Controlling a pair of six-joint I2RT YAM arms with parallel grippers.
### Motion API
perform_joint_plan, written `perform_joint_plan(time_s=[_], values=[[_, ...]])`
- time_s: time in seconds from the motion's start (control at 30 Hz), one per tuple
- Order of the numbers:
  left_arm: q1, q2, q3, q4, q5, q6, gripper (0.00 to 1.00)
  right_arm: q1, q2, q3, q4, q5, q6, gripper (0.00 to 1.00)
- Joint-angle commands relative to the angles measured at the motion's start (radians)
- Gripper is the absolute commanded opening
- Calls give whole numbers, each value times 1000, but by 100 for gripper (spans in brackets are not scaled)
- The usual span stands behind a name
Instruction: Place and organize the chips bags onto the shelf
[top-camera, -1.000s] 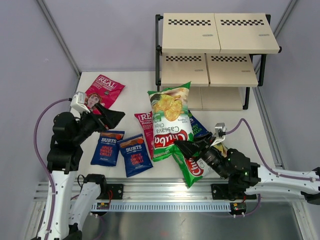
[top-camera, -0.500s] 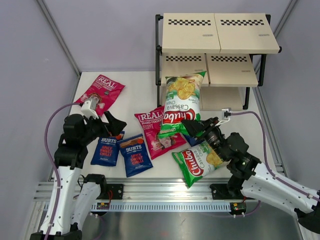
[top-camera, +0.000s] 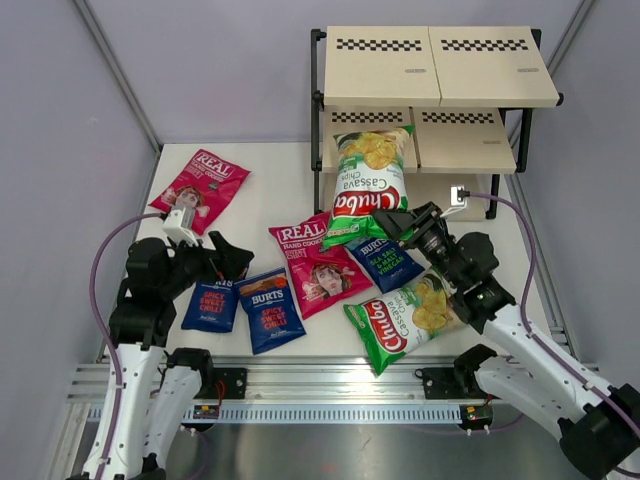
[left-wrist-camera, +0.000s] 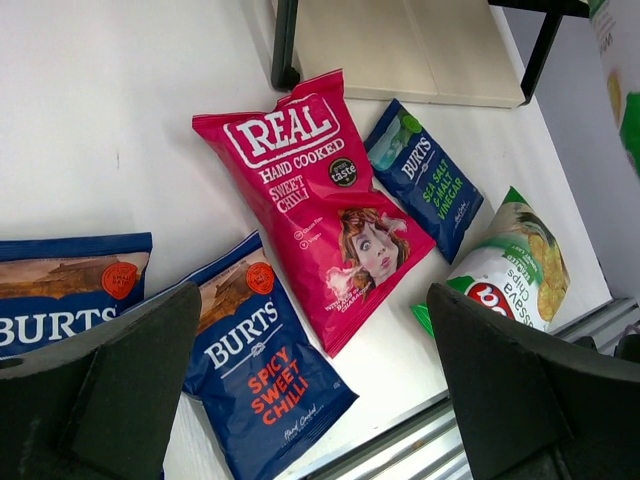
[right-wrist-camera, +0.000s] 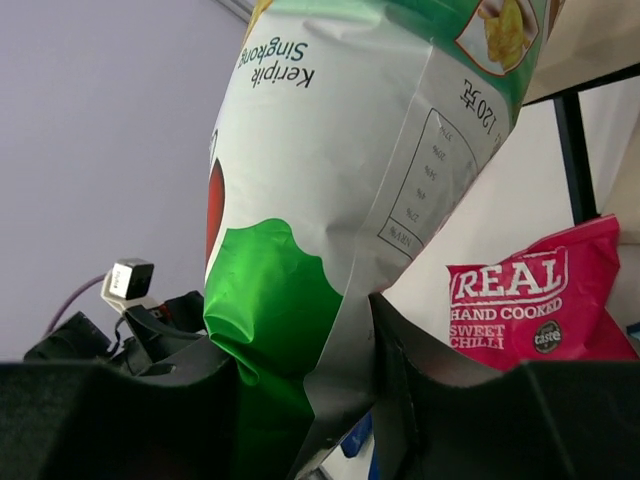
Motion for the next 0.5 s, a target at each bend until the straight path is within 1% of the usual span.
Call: perform_joint_plan(time_s=[0.0,0.1,0.17,0.27,0.33,0.4,0.47], values=[[1,-12,-14,47,31,24,99,-75,52,78,194,-175,101,14],[-1,-26,-17,52,49,27,99,-158,124,86,290,-252,174,15],[-1,-32,-18,53,54,27,99,-208,169,106,315,-283,188,16],[-4,-40,-24,57,57,27,99,-262,216,153,303,-321,199,18],[-6,-46,-28,63,57,27,99,-323,280,189,336,-387,237,18],[-7,-50,-31,64,59,27,99,-360,351,197,417,-436,289,18],[-7,-54,-31,64,59,27,99,-377,391,216,435,-453,306,19]])
